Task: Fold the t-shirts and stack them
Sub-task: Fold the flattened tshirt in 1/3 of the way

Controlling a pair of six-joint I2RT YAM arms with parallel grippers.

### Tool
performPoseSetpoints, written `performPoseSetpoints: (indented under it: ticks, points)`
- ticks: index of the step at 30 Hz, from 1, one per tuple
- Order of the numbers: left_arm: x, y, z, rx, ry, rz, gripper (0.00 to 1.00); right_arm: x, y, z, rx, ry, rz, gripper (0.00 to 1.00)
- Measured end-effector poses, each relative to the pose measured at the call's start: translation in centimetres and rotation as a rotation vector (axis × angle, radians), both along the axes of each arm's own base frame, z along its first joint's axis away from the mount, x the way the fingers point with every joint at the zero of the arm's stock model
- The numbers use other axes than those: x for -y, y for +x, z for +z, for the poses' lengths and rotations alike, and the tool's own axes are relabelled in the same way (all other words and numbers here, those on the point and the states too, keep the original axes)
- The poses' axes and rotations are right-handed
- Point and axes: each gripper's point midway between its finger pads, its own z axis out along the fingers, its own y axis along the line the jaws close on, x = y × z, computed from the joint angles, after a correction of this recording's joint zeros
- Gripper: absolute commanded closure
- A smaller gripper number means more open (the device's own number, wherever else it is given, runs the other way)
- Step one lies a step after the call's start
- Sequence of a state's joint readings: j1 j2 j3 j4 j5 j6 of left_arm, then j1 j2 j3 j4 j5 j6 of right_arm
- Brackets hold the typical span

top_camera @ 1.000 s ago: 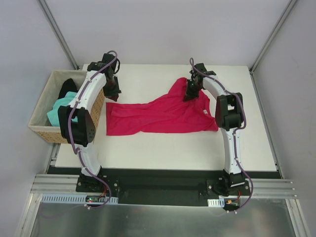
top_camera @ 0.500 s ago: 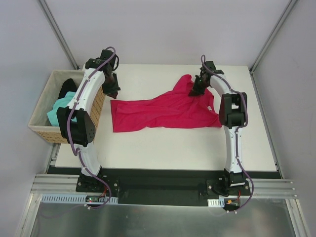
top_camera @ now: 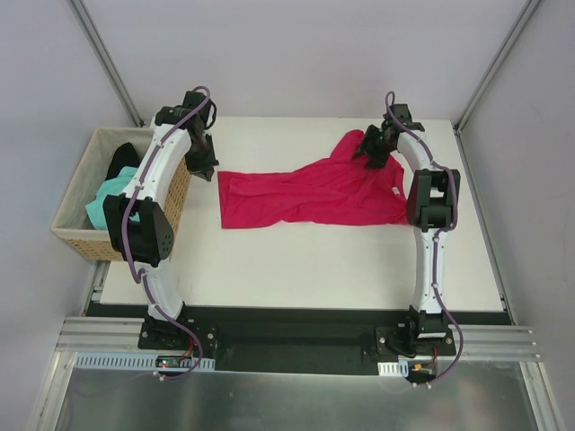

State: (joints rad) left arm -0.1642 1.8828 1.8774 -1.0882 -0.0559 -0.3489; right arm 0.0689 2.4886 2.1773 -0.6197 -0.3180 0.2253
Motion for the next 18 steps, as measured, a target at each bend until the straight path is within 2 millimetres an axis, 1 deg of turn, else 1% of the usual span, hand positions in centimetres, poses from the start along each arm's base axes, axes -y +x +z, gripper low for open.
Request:
performPoseSetpoints:
  ticks: [2,4,5,7,8,9,10,11,14,15,17,18]
  points:
    - [0.0,0.0,0.0,0.001,-0.001,0.000,1.00,0.3,0.7,1.0,0.033,-0.018,0.005,0.40]
    - [0.0,0.1,-0.2,0.005,-0.002,0.000,1.00,0.4,1.2,1.7,0.056,-0.027,0.008,0.46]
    - [0.1,0.1,-0.4,0.003,-0.003,0.000,1.00,0.5,1.3,2.0,0.066,-0.032,0.010,0.56]
    - [0.1,-0.2,-1.1,-0.005,-0.005,0.000,1.00,0.7,1.2,2.7,0.075,-0.047,0.011,0.68]
    - [0.1,-0.4,-1.5,-0.012,-0.008,-0.001,1.00,0.9,1.1,3.0,0.081,-0.056,0.015,0.84]
    - [0.2,-0.5,-1.9,-0.019,-0.014,-0.003,1.00,1.0,0.9,3.6,0.086,-0.061,0.013,0.91]
    - [0.3,-0.7,-2.4,-0.028,-0.018,-0.005,1.00,1.2,0.6,4.2,0.092,-0.068,0.018,0.94]
    - [0.4,-1.0,-2.9,-0.037,-0.024,-0.007,1.00,1.3,0.2,4.9,0.099,-0.070,0.012,0.97]
    - [0.8,-1.6,-4.7,-0.066,-0.045,-0.015,0.99,1.7,-1.7,7.1,0.113,-0.083,0.009,0.99]
    - [1.0,-2.0,-5.5,-0.083,-0.052,-0.019,0.94,1.8,-2.7,7.9,0.123,-0.087,0.006,0.99]
    - [1.3,-2.6,-6.7,-0.103,-0.065,-0.028,0.93,2.1,-4.5,9.0,0.124,-0.094,0.001,0.99]
    - [1.5,-2.9,-7.3,-0.114,-0.070,-0.034,0.89,2.2,-5.5,9.4,0.127,-0.099,-0.001,0.98]
